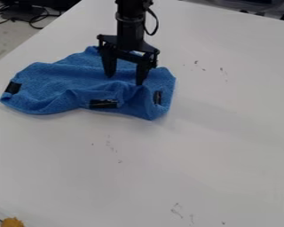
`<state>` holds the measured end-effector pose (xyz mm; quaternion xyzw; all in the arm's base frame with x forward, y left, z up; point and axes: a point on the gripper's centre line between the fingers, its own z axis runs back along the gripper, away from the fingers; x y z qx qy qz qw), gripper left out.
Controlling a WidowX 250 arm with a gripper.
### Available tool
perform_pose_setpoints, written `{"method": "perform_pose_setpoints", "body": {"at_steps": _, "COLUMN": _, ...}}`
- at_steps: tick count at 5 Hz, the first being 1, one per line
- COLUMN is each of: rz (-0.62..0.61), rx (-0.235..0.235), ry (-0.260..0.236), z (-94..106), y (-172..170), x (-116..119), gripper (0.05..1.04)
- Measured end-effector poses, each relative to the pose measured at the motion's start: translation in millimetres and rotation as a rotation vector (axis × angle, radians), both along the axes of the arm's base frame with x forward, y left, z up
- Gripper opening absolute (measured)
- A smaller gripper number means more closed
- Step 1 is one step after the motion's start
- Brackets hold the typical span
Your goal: Fold cloth from bottom right to center
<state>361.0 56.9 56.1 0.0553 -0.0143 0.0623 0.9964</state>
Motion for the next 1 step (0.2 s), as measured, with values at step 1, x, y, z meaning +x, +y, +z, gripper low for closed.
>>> {"method": "perform_pose_setpoints", "body": {"at_steps": 1, "rz": 0.006, "rx": 0.009, "ry": -0.086, "z": 22.0, "y": -10.7, "x": 5.8, "gripper": 1.004}}
